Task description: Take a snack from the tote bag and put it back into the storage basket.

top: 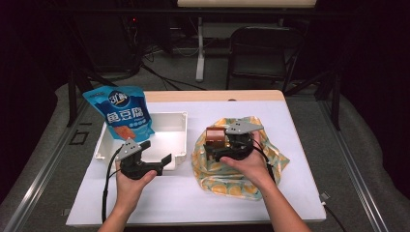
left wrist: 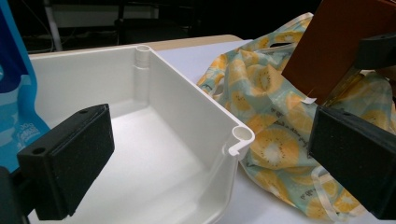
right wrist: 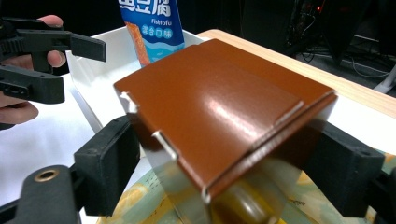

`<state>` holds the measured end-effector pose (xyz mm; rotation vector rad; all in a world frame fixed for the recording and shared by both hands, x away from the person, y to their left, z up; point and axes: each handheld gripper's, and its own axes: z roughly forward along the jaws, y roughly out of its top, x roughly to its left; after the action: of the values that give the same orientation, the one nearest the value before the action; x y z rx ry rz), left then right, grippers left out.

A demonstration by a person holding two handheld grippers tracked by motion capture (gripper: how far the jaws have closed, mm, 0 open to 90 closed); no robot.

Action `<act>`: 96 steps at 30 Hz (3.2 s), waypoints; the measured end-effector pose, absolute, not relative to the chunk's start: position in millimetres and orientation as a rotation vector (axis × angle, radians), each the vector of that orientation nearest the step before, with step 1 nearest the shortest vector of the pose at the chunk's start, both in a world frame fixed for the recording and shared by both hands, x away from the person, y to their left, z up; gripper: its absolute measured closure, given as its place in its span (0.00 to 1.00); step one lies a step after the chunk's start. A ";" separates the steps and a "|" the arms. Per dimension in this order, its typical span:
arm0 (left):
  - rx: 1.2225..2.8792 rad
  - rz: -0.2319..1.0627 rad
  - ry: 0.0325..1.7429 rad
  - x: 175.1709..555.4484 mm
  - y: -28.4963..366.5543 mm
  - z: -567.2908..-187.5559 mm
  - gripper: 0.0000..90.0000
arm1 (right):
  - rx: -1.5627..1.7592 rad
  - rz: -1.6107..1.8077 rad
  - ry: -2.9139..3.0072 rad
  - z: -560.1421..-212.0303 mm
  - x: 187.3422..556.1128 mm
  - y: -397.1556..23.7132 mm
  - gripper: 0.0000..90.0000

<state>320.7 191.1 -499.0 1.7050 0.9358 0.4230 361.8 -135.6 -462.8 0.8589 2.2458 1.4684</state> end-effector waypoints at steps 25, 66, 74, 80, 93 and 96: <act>1.734 0.398 0.889 318.7 177.1 -500.3 0.02 | 0.830 1.484 2.233 -465.4 358.5 -137.0 0.23; 1.806 0.205 0.510 336.6 75.1 -470.8 0.10 | 0.707 1.588 2.240 -394.6 330.7 -143.6 0.24; 1.789 0.156 0.477 336.2 75.1 -469.3 0.18 | 0.670 1.608 2.264 -392.5 326.0 -137.9 0.24; 1.776 0.157 0.456 334.5 74.9 -467.9 0.20 | 0.639 1.633 2.276 -390.2 322.9 -134.2 0.24; 1.768 0.160 0.363 323.5 77.1 -465.1 0.47 | 0.632 1.740 2.267 -388.9 323.5 -138.1 0.20; 1.759 0.164 0.373 323.8 78.4 -464.8 0.48 | 0.636 1.690 2.267 -390.0 321.1 -135.3 0.16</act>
<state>323.8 78.4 -464.8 1.7585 0.3726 0.1638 321.1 -135.3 -390.0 0.6356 2.2667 1.6901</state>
